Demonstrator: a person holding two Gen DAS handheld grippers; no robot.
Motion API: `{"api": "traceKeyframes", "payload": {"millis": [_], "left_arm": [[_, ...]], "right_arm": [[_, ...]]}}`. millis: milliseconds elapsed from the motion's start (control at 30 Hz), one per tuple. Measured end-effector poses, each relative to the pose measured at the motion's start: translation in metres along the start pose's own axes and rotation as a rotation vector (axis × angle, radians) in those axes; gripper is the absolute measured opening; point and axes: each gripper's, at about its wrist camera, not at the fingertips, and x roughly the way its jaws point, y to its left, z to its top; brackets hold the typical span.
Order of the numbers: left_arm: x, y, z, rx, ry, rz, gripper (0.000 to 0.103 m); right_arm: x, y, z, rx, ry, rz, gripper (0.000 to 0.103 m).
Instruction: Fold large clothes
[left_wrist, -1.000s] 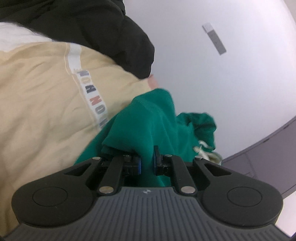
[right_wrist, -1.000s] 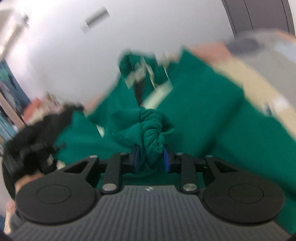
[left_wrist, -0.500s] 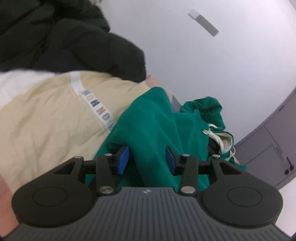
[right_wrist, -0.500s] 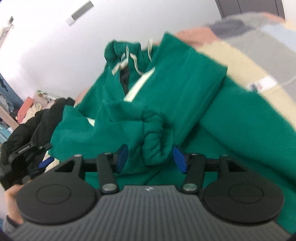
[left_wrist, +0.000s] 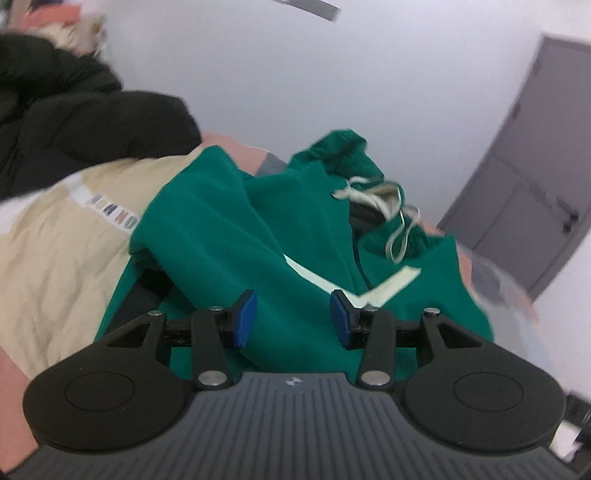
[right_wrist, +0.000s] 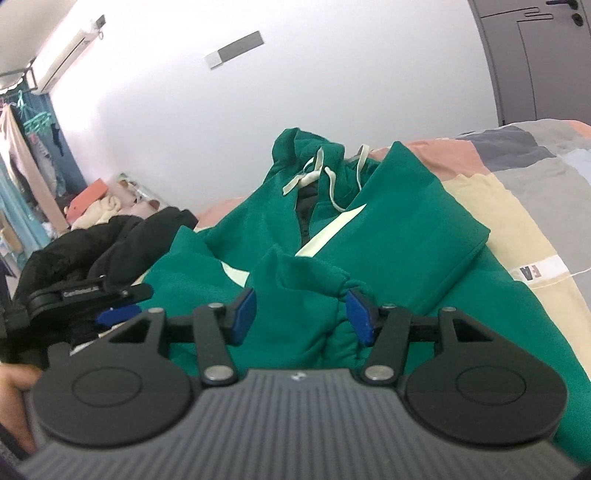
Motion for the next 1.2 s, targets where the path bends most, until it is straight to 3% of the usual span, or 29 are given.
{"api": "traceKeyframes", "payload": {"millis": [200,333,833,1000,1200], "left_arm": [[0.012,-0.023,-0.012,0.101,0.04,0.003,0.049],[0.026,-0.029,-0.018,0.137,0.069,-0.009,0.048],[0.084,-0.025,-0.047,0.232,0.191,0.059,0.048],[0.079,-0.025,-0.044,0.212,0.172,0.048,0.048],[0.05,-0.028,-0.032,0.177,0.108,0.038,0.049]], "right_arm": [[0.008,0.005,0.003,-0.019,-0.016,0.034,0.056],[0.019,0.01,0.003,-0.047,-0.006,0.039,0.045],[0.088,-0.007,-0.014,-0.034,0.172,-0.083,0.036],[0.093,-0.008,-0.017,-0.053,0.194,-0.089,0.036],[0.07,-0.008,-0.005,0.007,0.138,-0.049,0.041]]}}
